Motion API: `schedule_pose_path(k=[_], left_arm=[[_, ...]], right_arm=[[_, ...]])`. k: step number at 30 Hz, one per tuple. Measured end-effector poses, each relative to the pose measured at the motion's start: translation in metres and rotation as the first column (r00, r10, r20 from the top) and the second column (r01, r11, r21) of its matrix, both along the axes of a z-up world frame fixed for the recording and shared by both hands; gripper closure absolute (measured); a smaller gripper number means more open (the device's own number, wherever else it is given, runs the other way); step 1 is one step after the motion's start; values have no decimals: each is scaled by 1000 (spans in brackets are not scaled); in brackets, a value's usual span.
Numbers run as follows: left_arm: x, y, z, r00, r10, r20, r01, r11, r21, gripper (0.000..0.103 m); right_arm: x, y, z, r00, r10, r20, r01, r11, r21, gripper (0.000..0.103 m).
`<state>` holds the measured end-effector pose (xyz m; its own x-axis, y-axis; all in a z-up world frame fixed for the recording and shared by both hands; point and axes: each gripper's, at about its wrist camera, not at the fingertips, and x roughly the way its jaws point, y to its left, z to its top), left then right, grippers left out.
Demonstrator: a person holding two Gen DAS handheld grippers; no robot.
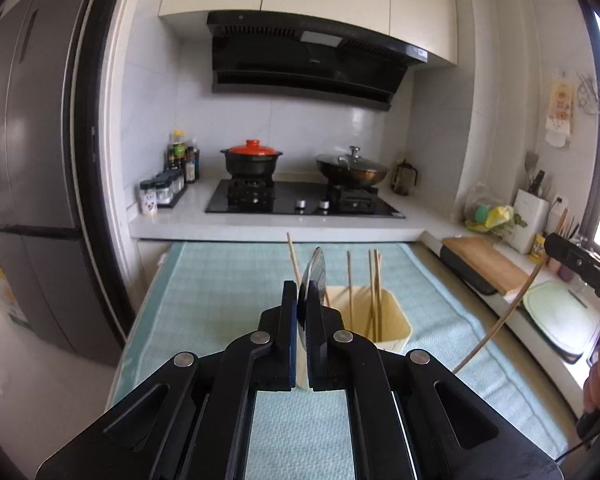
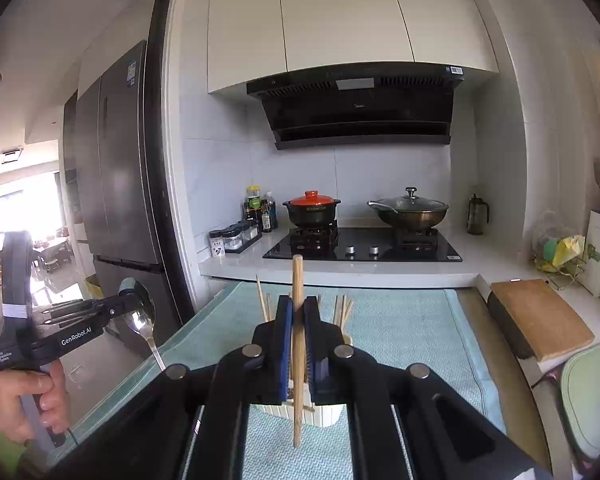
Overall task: Organize utensils
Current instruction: 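Lift the spoon and chopstick and carry them over the cream holder, then lower the spoon and chopstick into the holder and open both grippers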
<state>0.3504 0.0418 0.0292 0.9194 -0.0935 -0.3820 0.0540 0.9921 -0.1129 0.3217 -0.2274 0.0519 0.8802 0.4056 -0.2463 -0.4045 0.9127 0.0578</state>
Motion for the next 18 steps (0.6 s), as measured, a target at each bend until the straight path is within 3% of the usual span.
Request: schedule_pose_path(k=[5, 10, 18], left_arm=[[34, -1, 28, 997, 19, 69, -20, 1000, 14, 102], [75, -11, 27, 997, 27, 78, -30, 999, 34, 102], [136, -27, -23, 999, 17, -27, -15, 997, 79, 102]], right_arm=[[25, 9, 24, 998, -15, 55, 15, 1000, 11, 97], [60, 23, 29, 997, -29, 79, 28, 1000, 5, 97], [129, 46, -19, 996, 15, -90, -19, 999, -35, 97]])
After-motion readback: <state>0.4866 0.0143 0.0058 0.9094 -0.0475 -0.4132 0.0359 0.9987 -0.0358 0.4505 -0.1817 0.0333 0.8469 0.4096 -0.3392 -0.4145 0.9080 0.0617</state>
